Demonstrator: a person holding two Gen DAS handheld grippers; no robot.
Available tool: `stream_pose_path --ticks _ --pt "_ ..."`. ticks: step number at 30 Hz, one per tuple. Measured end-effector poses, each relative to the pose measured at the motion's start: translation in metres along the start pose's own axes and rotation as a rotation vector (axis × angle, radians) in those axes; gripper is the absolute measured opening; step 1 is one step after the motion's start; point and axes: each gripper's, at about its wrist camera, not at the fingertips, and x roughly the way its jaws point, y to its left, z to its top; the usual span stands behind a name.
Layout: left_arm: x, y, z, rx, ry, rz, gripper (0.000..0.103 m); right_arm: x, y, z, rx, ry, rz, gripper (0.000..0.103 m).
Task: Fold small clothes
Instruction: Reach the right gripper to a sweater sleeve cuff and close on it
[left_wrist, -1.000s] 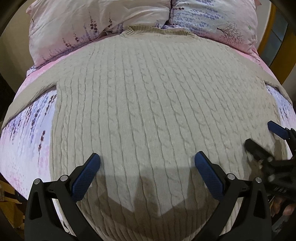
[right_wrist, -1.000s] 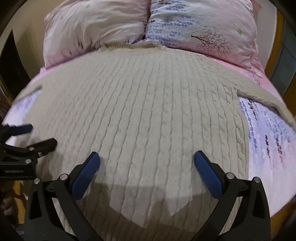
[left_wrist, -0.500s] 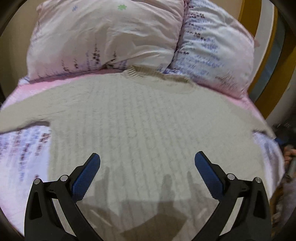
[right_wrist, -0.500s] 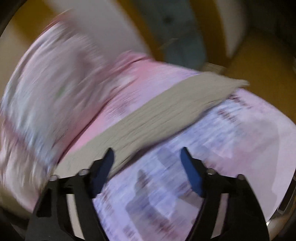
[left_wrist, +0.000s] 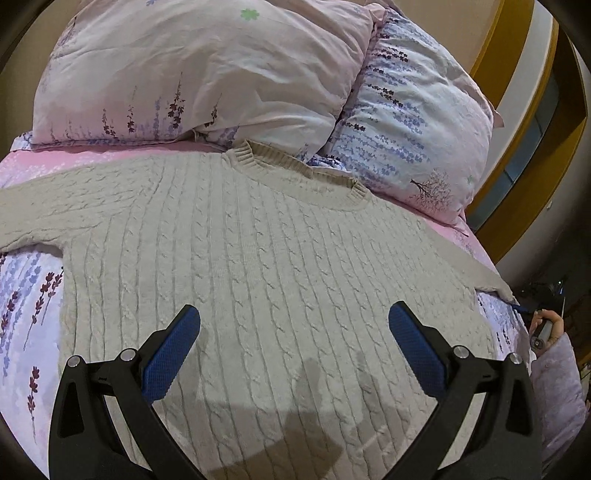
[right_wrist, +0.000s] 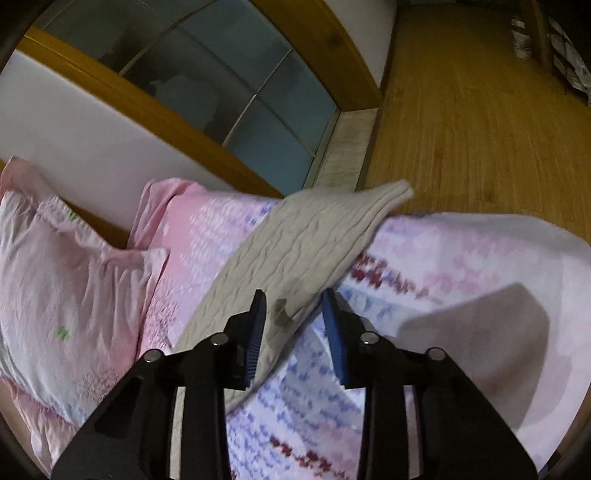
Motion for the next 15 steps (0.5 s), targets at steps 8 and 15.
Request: stream_pose_path --ticks 8,15 --pt "-0.008 0.004 0.007 0.023 -0.014 -0.027 0.102 -0.001 0.013 0.006 -0.086 -0.067 -0.106 0.008" --pt "-0.016 0.039 0.019 -0.145 -0.041 -0.188 0.102 -0.050 0.111 -0.038 -0.419 -0.230 0.013 0.008"
